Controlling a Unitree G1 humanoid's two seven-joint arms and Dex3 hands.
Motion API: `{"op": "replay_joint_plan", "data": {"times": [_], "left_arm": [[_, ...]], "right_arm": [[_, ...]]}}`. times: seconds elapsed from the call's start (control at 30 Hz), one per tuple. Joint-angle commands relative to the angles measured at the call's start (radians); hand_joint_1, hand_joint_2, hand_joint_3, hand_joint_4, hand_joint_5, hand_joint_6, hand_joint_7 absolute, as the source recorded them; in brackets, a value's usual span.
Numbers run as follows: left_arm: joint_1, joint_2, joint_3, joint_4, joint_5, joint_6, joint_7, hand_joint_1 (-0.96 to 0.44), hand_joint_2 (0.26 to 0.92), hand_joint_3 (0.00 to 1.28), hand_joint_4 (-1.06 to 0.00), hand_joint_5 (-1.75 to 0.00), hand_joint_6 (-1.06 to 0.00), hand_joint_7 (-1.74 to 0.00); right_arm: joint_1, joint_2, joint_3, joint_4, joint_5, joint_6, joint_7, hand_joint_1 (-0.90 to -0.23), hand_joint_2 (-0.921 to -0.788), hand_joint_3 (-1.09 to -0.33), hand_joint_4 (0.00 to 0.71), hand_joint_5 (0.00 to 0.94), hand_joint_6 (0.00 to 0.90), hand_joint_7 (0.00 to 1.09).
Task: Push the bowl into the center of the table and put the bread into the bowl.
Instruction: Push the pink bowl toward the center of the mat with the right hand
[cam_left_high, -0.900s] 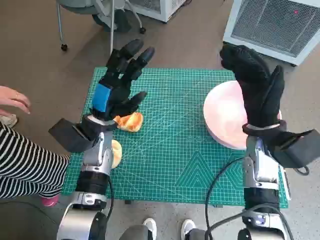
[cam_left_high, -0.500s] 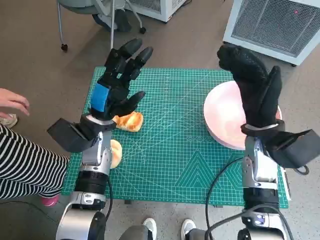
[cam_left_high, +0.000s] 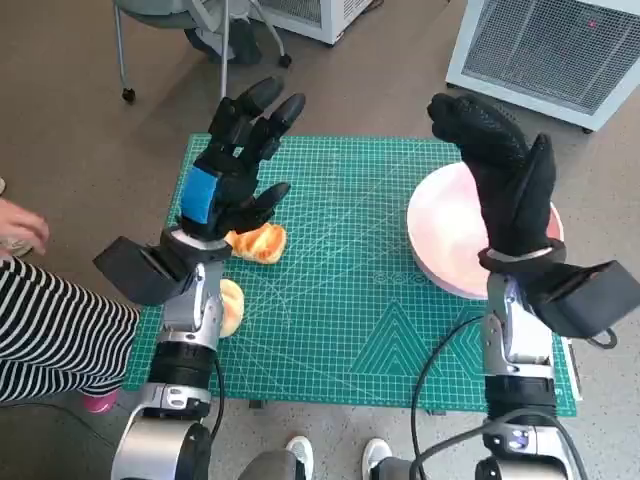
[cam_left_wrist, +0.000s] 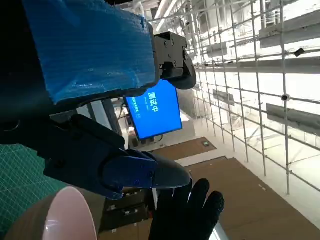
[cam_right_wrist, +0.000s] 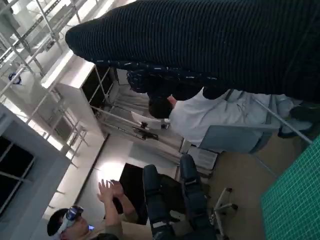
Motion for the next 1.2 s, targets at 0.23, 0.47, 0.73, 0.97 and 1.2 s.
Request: {"op": "replay_joint_plan", "data": {"times": [0.23,0.47,0.73,0.97,1.2], "left_arm": [[-0.006,0.005,0.009,0.006,-0.002,-0.015,-0.001,-0.64,0.921,0.26,-0.22,-0.22,0.00,-0.62],[-0.012,0.003,0.015,0.031,-0.001,-0.027,-0.003,-0.65,0.921,0.26,-0.21,-0.20,0.00,-0.62],[-0.012,0.000,0.015,0.037,0.001,-0.035,-0.002,-0.65,0.921,0.26,-0.21,-0.19,0.00,-0.63],[-0.012,-0.001,0.015,0.039,-0.004,-0.034,-0.006,-0.65,0.921,0.26,-0.22,-0.19,0.00,-0.63],[-0.016,-0.002,0.020,0.049,-0.010,-0.034,-0.011,-0.64,0.921,0.27,-0.22,-0.18,0.00,-0.62]], "right_arm": [[0.029,-0.063,-0.070,0.057,0.038,-0.007,0.038,-0.707,-0.921,-0.688,0.141,0.004,0.070,0.39],[0.021,-0.107,-0.135,0.151,0.029,-0.045,0.008,-0.730,-0.921,-0.668,0.141,0.003,0.077,0.39],[0.016,-0.171,-0.196,0.281,-0.019,-0.097,-0.083,-0.718,-0.921,-0.703,0.140,0.002,0.052,0.38],[0.010,-0.225,-0.230,0.401,-0.047,-0.120,-0.153,-0.706,-0.921,-0.749,0.128,0.000,0.024,0.38],[-0.007,-0.262,-0.253,0.528,-0.051,-0.130,-0.188,-0.701,-0.921,-0.784,0.117,0.000,0.002,0.37]]}}
